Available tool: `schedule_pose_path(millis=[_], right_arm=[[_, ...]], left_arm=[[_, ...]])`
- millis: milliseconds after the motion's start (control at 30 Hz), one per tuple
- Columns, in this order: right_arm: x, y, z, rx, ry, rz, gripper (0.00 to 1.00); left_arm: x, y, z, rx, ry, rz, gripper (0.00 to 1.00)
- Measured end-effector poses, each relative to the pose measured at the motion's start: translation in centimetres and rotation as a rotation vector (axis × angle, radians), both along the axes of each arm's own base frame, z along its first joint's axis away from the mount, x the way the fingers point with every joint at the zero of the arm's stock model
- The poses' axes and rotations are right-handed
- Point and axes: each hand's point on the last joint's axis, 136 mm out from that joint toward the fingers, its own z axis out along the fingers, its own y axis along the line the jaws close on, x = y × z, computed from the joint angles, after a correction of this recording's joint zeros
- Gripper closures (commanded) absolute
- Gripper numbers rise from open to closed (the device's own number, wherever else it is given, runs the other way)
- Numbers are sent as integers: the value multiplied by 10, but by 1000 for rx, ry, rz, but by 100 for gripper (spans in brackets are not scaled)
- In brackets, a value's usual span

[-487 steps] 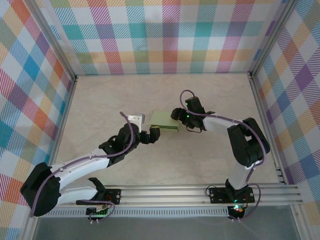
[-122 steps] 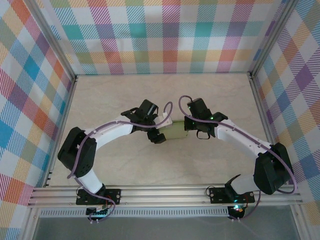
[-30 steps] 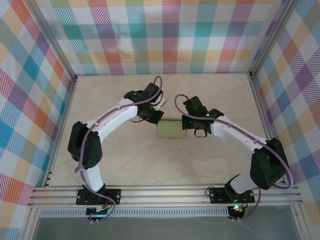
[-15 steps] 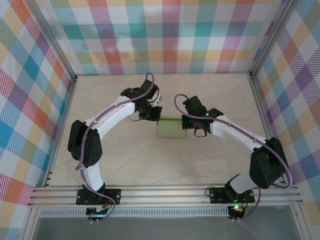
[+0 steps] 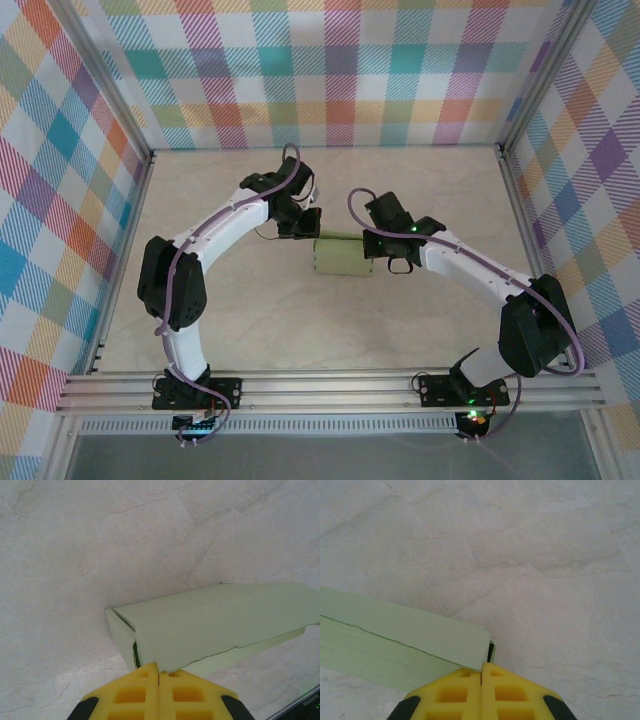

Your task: Fold the paper box

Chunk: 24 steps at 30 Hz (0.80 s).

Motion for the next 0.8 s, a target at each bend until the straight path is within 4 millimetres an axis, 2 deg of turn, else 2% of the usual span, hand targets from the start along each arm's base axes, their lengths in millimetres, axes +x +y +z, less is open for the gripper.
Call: schedule_pose_path(millis=[267, 533, 700, 800], right_arm=[[0, 3, -4, 6, -8, 5, 100], [-21, -2, -28, -15, -4, 22, 100], [-25, -1, -23, -18, -75, 26, 100], [-22, -2, -15, -21, -124, 19, 100]], left_arm=[[6, 2, -9, 17, -65, -11, 100], [-28, -1, -36, 53, -149, -61, 100], [-38, -1, -30, 61, -262, -69, 100], [-34, -3, -21, 63, -316, -61, 100]])
